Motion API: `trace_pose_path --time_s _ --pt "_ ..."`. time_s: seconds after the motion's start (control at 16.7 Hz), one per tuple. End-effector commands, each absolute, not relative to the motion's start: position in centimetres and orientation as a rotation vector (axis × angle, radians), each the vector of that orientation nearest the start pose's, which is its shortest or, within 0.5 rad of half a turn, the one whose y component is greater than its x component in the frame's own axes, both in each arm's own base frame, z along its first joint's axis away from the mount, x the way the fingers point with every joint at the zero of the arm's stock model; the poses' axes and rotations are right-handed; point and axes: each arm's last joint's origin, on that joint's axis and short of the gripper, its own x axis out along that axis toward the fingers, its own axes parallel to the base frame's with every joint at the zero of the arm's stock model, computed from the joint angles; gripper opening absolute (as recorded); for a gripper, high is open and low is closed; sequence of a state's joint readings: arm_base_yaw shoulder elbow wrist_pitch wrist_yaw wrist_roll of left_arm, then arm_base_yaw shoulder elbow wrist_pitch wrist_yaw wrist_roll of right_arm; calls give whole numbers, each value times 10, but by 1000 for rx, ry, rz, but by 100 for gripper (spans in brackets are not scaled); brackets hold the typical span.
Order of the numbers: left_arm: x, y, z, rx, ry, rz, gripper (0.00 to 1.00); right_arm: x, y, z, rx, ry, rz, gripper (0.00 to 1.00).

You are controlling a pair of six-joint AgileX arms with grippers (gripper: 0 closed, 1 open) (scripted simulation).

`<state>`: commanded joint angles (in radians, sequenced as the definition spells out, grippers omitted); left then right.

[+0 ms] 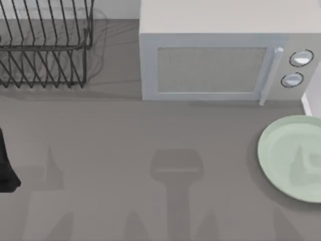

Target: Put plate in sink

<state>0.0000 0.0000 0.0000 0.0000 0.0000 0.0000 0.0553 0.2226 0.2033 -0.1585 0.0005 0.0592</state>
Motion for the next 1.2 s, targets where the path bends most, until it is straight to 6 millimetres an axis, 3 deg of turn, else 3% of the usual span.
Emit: trace_pose_path --time_s 0.24,0.54,0.9,1.2 --pt "106 -1 160 0 0 0 100 140 18 233 101 472 97 100" --pt "106 -1 160 0 0 0 100 211 52 253 113 934 112 100" --pt "106 -1 160 0 0 0 100 293 110 222 50 1397 51 100" --pt "106 -1 160 0 0 0 100 323 136 197 9 1562 -3 100"
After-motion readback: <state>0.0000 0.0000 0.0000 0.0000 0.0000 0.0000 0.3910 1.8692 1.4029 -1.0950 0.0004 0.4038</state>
